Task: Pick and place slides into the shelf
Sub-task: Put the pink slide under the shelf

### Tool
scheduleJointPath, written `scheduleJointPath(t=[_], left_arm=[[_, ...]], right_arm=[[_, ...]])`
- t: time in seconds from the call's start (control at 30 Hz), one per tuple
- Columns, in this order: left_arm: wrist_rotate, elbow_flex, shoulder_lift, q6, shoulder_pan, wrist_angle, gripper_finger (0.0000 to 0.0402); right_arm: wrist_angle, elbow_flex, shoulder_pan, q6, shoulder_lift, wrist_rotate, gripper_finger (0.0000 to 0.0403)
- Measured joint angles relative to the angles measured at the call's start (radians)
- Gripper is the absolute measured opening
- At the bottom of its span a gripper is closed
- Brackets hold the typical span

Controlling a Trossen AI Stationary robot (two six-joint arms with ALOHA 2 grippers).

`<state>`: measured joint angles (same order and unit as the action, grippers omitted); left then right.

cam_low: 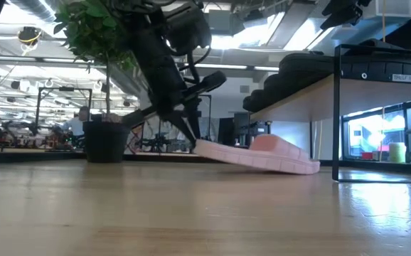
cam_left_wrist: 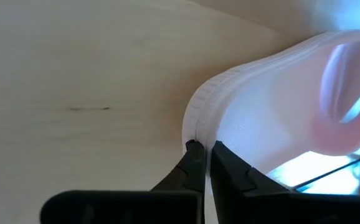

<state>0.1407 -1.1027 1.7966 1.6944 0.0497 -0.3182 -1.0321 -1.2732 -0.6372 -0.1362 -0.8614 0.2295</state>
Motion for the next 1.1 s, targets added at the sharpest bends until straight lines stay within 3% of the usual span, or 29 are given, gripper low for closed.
scheduleJointPath(t=[0.33, 0.87, 1.1], left_arm=[[0.008, 0.000, 0.026, -0.052, 0.012, 0.133, 0.0002], [-0.015, 0.000, 0.227, -0.110, 0.020, 0.633, 0.0002], [-0.015, 0.000, 0.230, -0.118, 0.022, 0.660, 0.0002]], right_arm=[[-0.001, 0.000, 0.000, 0.003, 0.000, 0.000, 0.0275], [-0.053, 0.000, 0.000, 0.005, 0.000, -0.001, 0.0275], [-0.060, 0.000, 0.000, 0.005, 0.000, -0.001, 0.0275]])
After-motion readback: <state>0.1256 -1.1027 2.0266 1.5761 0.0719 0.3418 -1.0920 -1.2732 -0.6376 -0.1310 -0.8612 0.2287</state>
